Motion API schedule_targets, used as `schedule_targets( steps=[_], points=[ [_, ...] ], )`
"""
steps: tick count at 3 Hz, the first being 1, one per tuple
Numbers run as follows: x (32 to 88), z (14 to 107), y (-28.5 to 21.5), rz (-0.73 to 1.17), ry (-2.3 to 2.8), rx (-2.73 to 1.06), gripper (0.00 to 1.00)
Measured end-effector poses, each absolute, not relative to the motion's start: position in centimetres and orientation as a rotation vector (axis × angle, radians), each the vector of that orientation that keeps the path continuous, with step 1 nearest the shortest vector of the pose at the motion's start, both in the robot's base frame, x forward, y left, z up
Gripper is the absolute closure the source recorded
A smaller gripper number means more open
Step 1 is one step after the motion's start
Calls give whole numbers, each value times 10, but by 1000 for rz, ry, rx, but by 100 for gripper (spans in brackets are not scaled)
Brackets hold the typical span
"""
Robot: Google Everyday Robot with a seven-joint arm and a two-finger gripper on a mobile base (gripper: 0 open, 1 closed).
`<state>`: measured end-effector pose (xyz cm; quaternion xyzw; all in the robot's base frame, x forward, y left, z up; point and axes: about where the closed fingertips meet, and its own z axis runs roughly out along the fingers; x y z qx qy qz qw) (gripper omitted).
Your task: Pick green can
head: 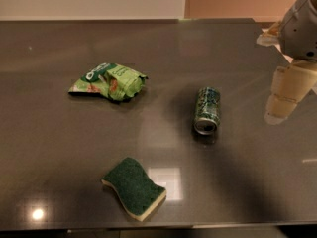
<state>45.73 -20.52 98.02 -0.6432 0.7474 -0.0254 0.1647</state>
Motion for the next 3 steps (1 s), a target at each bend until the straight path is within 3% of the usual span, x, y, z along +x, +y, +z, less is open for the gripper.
schedule_targets(
  steps=[3],
  points=[
    [520, 934, -157, -2, 1598, -2412, 0]
  ],
)
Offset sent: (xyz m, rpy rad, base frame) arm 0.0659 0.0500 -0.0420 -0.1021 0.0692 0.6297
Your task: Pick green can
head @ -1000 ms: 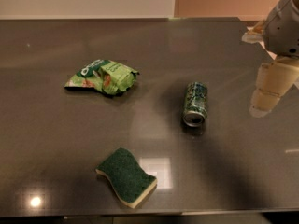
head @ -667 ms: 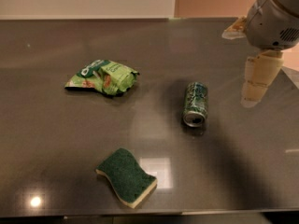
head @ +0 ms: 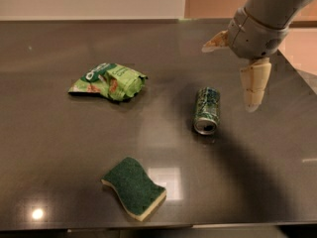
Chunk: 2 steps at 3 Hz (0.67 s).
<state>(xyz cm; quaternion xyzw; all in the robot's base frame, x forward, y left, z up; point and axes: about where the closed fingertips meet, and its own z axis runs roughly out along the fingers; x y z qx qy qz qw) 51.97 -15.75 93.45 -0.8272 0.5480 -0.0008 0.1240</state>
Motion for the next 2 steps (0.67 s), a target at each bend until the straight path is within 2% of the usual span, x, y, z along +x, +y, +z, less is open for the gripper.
schedule_targets(
  steps=[2],
  points=[
    [523, 871, -147, 45, 1202, -2771, 0]
  ],
)
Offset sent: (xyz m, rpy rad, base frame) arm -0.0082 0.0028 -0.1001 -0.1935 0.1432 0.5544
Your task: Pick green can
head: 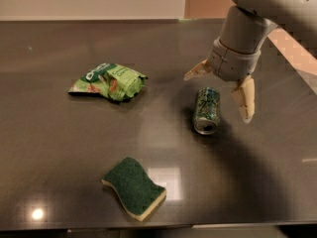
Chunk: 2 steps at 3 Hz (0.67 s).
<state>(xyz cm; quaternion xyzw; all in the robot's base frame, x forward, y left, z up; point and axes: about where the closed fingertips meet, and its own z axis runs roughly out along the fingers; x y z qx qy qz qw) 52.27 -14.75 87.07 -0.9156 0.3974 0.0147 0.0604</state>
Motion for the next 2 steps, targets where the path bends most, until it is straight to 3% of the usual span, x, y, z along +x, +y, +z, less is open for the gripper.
schedule_targets(
  steps=[1, 2],
  points=[
    [515, 846, -147, 86, 1041, -2899, 0],
    [507, 832, -146, 98, 890, -2995, 18]
  ],
)
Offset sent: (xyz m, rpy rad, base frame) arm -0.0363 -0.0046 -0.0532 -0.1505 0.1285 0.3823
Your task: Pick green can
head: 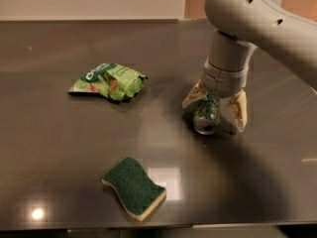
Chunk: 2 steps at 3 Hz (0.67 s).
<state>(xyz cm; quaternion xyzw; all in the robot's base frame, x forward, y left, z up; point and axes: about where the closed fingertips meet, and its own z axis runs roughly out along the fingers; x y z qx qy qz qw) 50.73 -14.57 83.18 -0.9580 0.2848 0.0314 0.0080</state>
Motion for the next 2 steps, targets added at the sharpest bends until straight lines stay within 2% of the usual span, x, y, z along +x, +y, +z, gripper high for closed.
schedule_targets(
  steps=[2],
  points=[
    [509, 834, -138, 66, 745, -3049, 64]
  ],
)
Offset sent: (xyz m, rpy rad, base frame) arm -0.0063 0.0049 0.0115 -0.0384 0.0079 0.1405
